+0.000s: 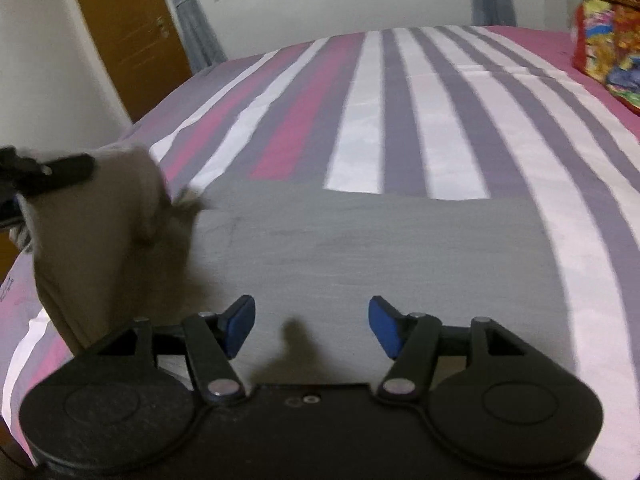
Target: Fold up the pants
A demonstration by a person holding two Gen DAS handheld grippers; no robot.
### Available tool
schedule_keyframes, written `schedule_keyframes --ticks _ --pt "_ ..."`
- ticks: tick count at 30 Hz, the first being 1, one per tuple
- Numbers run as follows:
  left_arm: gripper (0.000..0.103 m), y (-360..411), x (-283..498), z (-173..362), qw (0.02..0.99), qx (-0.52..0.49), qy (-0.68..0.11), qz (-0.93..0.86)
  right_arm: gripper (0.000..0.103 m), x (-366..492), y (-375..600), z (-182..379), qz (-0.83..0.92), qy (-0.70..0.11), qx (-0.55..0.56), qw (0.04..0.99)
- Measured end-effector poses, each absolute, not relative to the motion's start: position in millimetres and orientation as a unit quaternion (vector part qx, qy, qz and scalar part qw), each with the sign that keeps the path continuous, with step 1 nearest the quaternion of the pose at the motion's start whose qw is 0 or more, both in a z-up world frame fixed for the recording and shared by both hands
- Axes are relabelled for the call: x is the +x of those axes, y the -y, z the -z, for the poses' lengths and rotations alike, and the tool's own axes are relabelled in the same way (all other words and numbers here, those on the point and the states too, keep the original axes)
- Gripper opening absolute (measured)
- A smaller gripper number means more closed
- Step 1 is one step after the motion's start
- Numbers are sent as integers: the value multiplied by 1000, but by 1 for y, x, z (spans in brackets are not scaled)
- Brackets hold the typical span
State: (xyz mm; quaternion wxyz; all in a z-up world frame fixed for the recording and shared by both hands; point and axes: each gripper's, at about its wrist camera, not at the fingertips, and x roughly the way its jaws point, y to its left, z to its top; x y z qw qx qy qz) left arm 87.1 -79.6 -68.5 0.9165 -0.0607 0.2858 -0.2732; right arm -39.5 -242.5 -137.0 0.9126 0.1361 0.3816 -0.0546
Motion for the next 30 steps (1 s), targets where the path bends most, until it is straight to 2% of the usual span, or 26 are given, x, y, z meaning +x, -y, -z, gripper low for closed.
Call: schedule_keyframes --ticks 6,14,19,23,26,30 --pt "17 156 50 100 877 60 -338 336 65 -75 286 139 95 -376 179 904" --pt "17 163 33 94 863 118 -349 345 73 -95 313 133 71 -343 261 899" --pt "17 165 30 96 853 106 -367 356 77 -92 312 132 43 -334 306 890" --pt "17 193 12 102 835 157 -356 389 79 -95 309 130 39 -324 325 888" --pt "17 200 11 103 831 137 -369 393 81 -100 308 125 39 -320 318 891" --pt "17 176 14 99 841 97 -378 374 89 -97 308 125 43 -333 302 892"
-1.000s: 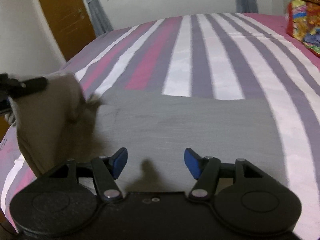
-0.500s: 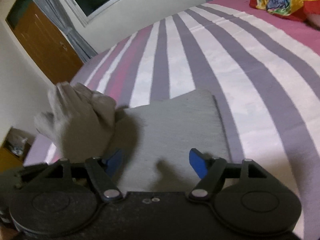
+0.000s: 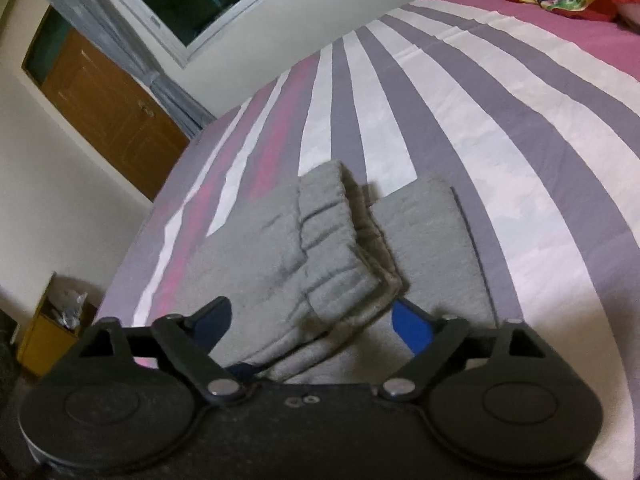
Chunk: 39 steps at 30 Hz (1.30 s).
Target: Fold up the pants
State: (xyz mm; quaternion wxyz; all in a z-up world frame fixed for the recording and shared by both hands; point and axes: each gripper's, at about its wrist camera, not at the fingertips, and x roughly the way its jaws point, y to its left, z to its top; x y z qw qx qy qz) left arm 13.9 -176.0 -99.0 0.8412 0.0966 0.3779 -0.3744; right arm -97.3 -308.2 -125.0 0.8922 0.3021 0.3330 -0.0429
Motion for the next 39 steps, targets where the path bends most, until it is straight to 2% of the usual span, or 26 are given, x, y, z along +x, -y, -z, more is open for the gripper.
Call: schedule_keyframes --ticks 9,12,15,17,20,39 --pt "17 97 54 116 869 -34 -440 225 85 -73 308 151 63 -364 338 866" --pt "17 82 64 127 863 -73 -462 189 67 -60 310 159 59 -363 366 855" --pt "17 81 66 131 864 -69 -466 178 61 -53 306 162 69 -367 362 855" --pt "17 84 67 132 864 -65 -468 175 51 -51 302 161 76 -363 346 862" --pt "17 85 66 132 866 -59 -466 173 45 -56 297 157 76 -355 333 870" --pt "17 93 67 113 883 -23 -440 161 41 -87 279 105 76 -302 259 914"
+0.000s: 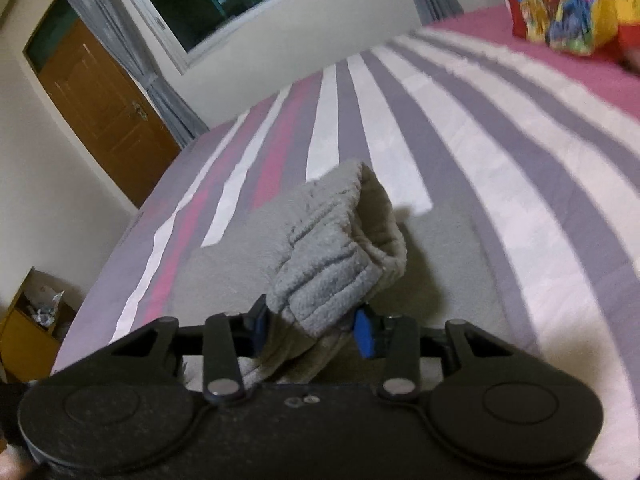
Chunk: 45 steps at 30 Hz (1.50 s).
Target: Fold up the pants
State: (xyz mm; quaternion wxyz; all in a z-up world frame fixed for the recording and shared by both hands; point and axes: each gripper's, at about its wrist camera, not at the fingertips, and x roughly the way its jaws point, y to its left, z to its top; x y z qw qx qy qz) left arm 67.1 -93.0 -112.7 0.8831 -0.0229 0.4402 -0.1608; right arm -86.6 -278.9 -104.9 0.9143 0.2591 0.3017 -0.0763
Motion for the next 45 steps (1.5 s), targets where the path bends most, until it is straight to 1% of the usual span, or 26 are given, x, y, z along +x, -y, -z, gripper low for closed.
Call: schedule_keyframes --ticks 4,9,11,16,18,19,21,22,23,24,29,32,37,45 --pt "17 97 67 118 881 -17 -442 166 41 -100 291 106 95 -297 250 917" --pt "17 113 61 131 882 21 -438 174 41 -103 316 148 131 -351 291 880" --pt "17 116 59 130 882 26 -435 177 41 -105 319 150 131 -342 304 880" --pt "17 117 58 120 884 14 -433 177 40 -110 315 126 113 -302 281 904" --pt "17 120 59 121 884 19 -434 174 42 -110 318 129 123 -308 275 902" --pt "17 122 61 123 882 22 -439 172 45 -108 320 135 130 -324 277 895" --pt "17 125 61 128 880 31 -442 170 46 -108 328 152 128 -361 296 875" --pt "17 126 60 127 880 33 -442 170 49 -114 330 152 127 -353 303 876" --pt "17 126 59 127 881 35 -441 170 56 -118 330 148 130 -345 300 880" --pt "17 126 59 126 880 35 -442 170 59 -123 330 142 137 -335 290 886" --pt "17 123 60 123 879 23 -444 171 59 -131 325 108 150 -294 229 916" --pt "17 122 61 123 879 23 -445 172 59 -121 320 97 138 -287 208 925" --pt "17 122 63 122 880 22 -442 172 58 -97 303 98 116 -295 163 934" --pt "17 124 72 120 883 25 -439 167 57 -69 294 97 103 -301 150 936"
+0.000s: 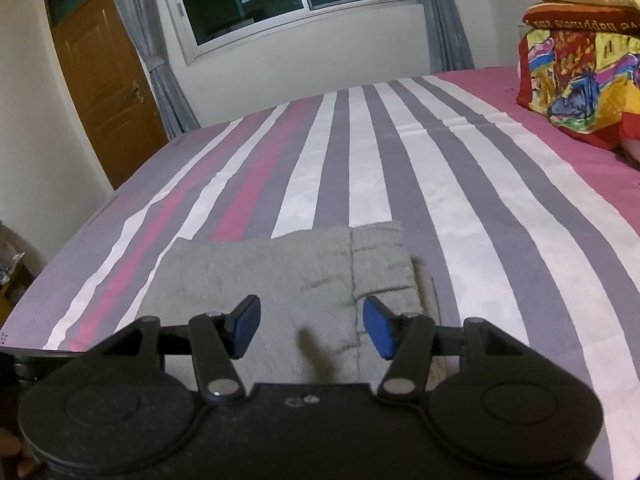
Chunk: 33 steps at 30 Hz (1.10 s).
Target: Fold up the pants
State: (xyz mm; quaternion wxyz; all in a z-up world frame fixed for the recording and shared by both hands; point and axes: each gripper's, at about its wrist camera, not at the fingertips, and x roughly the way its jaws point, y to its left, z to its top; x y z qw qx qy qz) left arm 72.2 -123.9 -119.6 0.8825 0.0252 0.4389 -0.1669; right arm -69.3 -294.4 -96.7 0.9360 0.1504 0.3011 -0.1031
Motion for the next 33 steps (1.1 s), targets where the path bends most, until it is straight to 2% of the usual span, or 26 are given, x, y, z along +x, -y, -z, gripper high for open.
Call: schedule_keyframes --ticks 11,15,19,23,27,33 --pt "17 149 107 124 884 46 -433 169 56 -37 309 110 138 -310 127 932" --pt "17 162 124 131 883 55 -436 165 54 -18 313 133 155 -353 90 918" --pt "17 172 133 135 883 71 -435 163 63 -10 327 146 162 -372 114 907" --pt "17 167 124 130 884 69 -432 166 57 -23 323 129 158 -356 117 914" --pt "18 156 106 129 883 66 -433 171 58 -48 302 111 145 -327 80 930" --pt "18 151 83 130 880 77 -433 179 59 -71 291 101 122 -311 84 939"
